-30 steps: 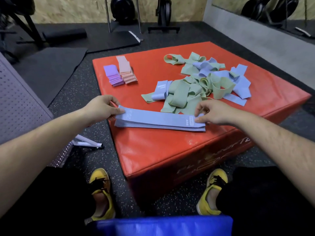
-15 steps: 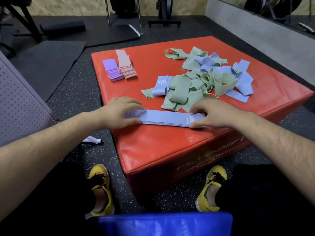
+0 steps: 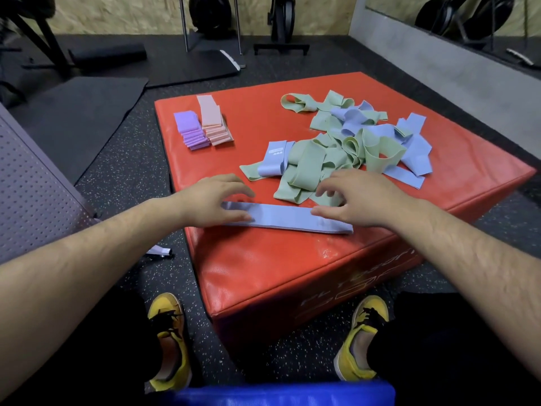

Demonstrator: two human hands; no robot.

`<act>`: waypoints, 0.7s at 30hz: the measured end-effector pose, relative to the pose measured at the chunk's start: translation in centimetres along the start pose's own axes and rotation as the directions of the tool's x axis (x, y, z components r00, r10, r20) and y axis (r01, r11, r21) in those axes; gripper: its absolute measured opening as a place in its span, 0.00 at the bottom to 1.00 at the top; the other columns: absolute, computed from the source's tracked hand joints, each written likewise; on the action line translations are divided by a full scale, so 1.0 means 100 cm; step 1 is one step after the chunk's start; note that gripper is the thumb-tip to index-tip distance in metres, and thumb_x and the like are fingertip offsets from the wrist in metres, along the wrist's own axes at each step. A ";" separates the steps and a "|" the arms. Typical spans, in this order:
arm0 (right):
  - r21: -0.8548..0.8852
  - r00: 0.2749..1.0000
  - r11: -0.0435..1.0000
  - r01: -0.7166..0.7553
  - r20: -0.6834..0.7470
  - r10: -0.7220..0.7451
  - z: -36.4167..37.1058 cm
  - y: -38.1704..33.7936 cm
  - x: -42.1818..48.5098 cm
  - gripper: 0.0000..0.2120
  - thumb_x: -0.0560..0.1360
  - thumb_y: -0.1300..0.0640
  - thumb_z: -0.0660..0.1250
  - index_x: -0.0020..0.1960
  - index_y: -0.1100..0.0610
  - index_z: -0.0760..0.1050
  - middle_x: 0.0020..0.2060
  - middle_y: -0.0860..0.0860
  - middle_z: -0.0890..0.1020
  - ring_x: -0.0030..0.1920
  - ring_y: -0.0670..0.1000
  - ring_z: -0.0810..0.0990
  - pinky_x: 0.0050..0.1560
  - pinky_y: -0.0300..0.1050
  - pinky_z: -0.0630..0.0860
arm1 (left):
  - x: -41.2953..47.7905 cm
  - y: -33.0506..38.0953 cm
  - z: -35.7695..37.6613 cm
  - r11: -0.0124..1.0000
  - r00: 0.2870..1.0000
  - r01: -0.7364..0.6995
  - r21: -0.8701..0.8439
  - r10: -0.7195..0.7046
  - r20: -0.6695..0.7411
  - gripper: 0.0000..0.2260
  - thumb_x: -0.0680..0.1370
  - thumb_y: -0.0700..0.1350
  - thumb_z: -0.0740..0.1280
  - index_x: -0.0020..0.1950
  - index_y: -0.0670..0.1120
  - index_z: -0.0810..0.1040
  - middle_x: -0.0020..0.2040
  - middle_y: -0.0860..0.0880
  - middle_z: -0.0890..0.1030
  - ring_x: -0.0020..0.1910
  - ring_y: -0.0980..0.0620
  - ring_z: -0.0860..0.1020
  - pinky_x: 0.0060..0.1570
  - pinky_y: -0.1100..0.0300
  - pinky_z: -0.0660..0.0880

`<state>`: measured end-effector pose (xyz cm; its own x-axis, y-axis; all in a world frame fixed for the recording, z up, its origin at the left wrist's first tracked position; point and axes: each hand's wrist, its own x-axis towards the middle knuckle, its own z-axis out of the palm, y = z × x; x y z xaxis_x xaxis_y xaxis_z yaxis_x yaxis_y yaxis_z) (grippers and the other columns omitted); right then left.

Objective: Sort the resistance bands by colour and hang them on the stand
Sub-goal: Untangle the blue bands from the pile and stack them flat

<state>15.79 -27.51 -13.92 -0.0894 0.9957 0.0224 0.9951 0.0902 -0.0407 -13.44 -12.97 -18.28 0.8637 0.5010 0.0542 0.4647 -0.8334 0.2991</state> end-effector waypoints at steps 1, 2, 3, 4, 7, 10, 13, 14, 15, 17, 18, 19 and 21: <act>0.027 0.999 1.000 -0.003 -0.035 0.004 -0.002 -0.004 0.005 0.20 0.73 0.31 0.63 0.57 0.42 0.77 0.47 0.42 0.77 0.47 0.45 0.76 0.46 0.47 0.76 | 0.006 0.000 -0.001 1.000 0.999 -0.003 0.006 0.004 -0.035 0.27 0.72 0.69 0.62 0.63 0.54 0.79 0.59 0.52 0.77 0.60 0.52 0.76 0.61 0.50 0.73; 0.045 0.998 0.999 -0.003 -0.056 0.005 -0.003 -0.007 0.011 0.19 0.74 0.32 0.63 0.56 0.43 0.77 0.47 0.42 0.77 0.48 0.45 0.75 0.46 0.48 0.76 | 0.013 0.002 -0.003 1.000 0.998 0.000 0.015 0.001 -0.061 0.27 0.72 0.68 0.62 0.63 0.53 0.79 0.59 0.52 0.78 0.59 0.51 0.77 0.61 0.50 0.73; 0.053 0.998 0.999 -0.001 -0.065 0.004 -0.004 -0.010 0.018 0.18 0.75 0.33 0.63 0.57 0.43 0.77 0.47 0.42 0.77 0.49 0.46 0.76 0.47 0.48 0.76 | 0.022 0.002 -0.004 1.000 0.997 0.004 0.024 -0.002 -0.082 0.26 0.73 0.66 0.62 0.63 0.52 0.79 0.59 0.51 0.78 0.59 0.50 0.77 0.61 0.50 0.74; 0.052 0.997 0.999 0.004 -0.071 0.000 -0.003 -0.013 0.026 0.17 0.76 0.35 0.63 0.57 0.44 0.77 0.48 0.42 0.77 0.51 0.47 0.76 0.47 0.48 0.75 | 0.030 0.003 -0.005 0.999 0.995 0.011 0.032 -0.008 -0.097 0.25 0.73 0.64 0.63 0.63 0.51 0.79 0.58 0.51 0.78 0.58 0.49 0.77 0.60 0.49 0.74; 0.050 0.997 0.999 0.001 -0.081 0.003 -0.001 -0.019 0.048 0.16 0.78 0.37 0.62 0.59 0.45 0.77 0.48 0.44 0.77 0.54 0.48 0.74 0.48 0.48 0.73 | 0.058 0.003 -0.001 0.997 0.992 0.054 0.055 -0.047 -0.121 0.20 0.75 0.57 0.67 0.63 0.49 0.79 0.58 0.49 0.78 0.58 0.46 0.77 0.57 0.47 0.74; 0.048 0.996 0.999 -0.013 -0.088 0.017 0.000 -0.019 0.067 0.16 0.78 0.39 0.62 0.59 0.46 0.77 0.50 0.45 0.78 0.57 0.50 0.74 0.51 0.48 0.73 | 0.085 0.001 0.006 0.992 0.990 0.082 0.096 -0.070 -0.125 0.20 0.76 0.53 0.71 0.65 0.48 0.77 0.59 0.47 0.77 0.58 0.43 0.76 0.58 0.48 0.73; 0.060 0.995 0.997 -0.040 -0.088 0.045 0.000 -0.018 0.080 0.15 0.79 0.41 0.62 0.59 0.47 0.78 0.53 0.45 0.79 0.60 0.50 0.73 0.49 0.45 0.68 | 0.105 -0.003 0.008 0.984 0.990 0.109 0.141 -0.094 -0.109 0.21 0.75 0.52 0.71 0.66 0.48 0.76 0.59 0.47 0.76 0.58 0.43 0.75 0.57 0.48 0.73; 0.064 0.995 0.997 -0.050 -0.087 0.056 0.000 -0.017 0.083 0.15 0.79 0.42 0.62 0.59 0.47 0.78 0.54 0.45 0.79 0.60 0.50 0.73 0.48 0.45 0.66 | 0.110 -0.003 0.008 0.979 0.988 0.131 0.157 -0.115 -0.107 0.20 0.75 0.52 0.70 0.65 0.48 0.76 0.59 0.47 0.76 0.58 0.43 0.74 0.56 0.48 0.73; 0.069 0.994 0.996 -0.060 -0.082 0.066 0.001 -0.017 0.086 0.15 0.79 0.42 0.62 0.59 0.47 0.78 0.54 0.45 0.79 0.61 0.50 0.73 0.49 0.45 0.66 | 0.114 -0.004 0.007 0.974 0.986 0.152 0.170 -0.136 -0.102 0.18 0.75 0.52 0.70 0.63 0.48 0.77 0.58 0.47 0.77 0.58 0.43 0.75 0.55 0.48 0.73; 0.102 0.994 0.992 -0.072 -0.072 0.079 0.003 -0.018 0.093 0.14 0.79 0.43 0.62 0.57 0.48 0.79 0.54 0.46 0.79 0.59 0.50 0.73 0.51 0.47 0.71 | 0.121 -0.005 0.007 0.969 0.984 0.166 0.184 -0.149 -0.100 0.13 0.76 0.51 0.69 0.57 0.48 0.80 0.53 0.48 0.78 0.55 0.43 0.76 0.51 0.50 0.73; 0.129 0.994 0.989 -0.074 -0.075 0.085 0.004 -0.018 0.095 0.13 0.79 0.43 0.63 0.55 0.49 0.80 0.52 0.46 0.79 0.58 0.51 0.74 0.53 0.49 0.73 | 0.122 -0.005 0.007 0.969 0.983 0.168 0.181 -0.151 -0.105 0.10 0.77 0.52 0.68 0.53 0.47 0.81 0.50 0.48 0.79 0.52 0.43 0.76 0.48 0.52 0.72; 0.163 0.992 0.983 -0.078 -0.082 0.093 0.006 -0.018 0.097 0.12 0.79 0.44 0.63 0.52 0.50 0.80 0.50 0.46 0.80 0.55 0.50 0.75 0.54 0.51 0.75 | 0.123 -0.005 0.007 0.972 0.981 0.168 0.162 -0.150 -0.120 0.10 0.77 0.53 0.67 0.49 0.47 0.80 0.47 0.48 0.79 0.50 0.43 0.77 0.45 0.52 0.72; 0.258 0.988 0.960 -0.107 -0.083 0.132 0.009 -0.019 0.102 0.11 0.79 0.47 0.63 0.47 0.52 0.80 0.45 0.47 0.81 0.49 0.50 0.77 0.52 0.52 0.76 | 0.125 -0.005 0.003 0.983 0.972 0.165 0.075 -0.149 -0.184 0.10 0.78 0.51 0.66 0.45 0.44 0.78 0.43 0.48 0.77 0.45 0.42 0.76 0.40 0.52 0.71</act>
<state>12.99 -17.46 -14.48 0.0469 0.9940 0.0992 0.9542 -0.0152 -0.2988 -2.83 -6.40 -17.99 0.7341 0.6539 0.1831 0.6142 -0.7544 0.2316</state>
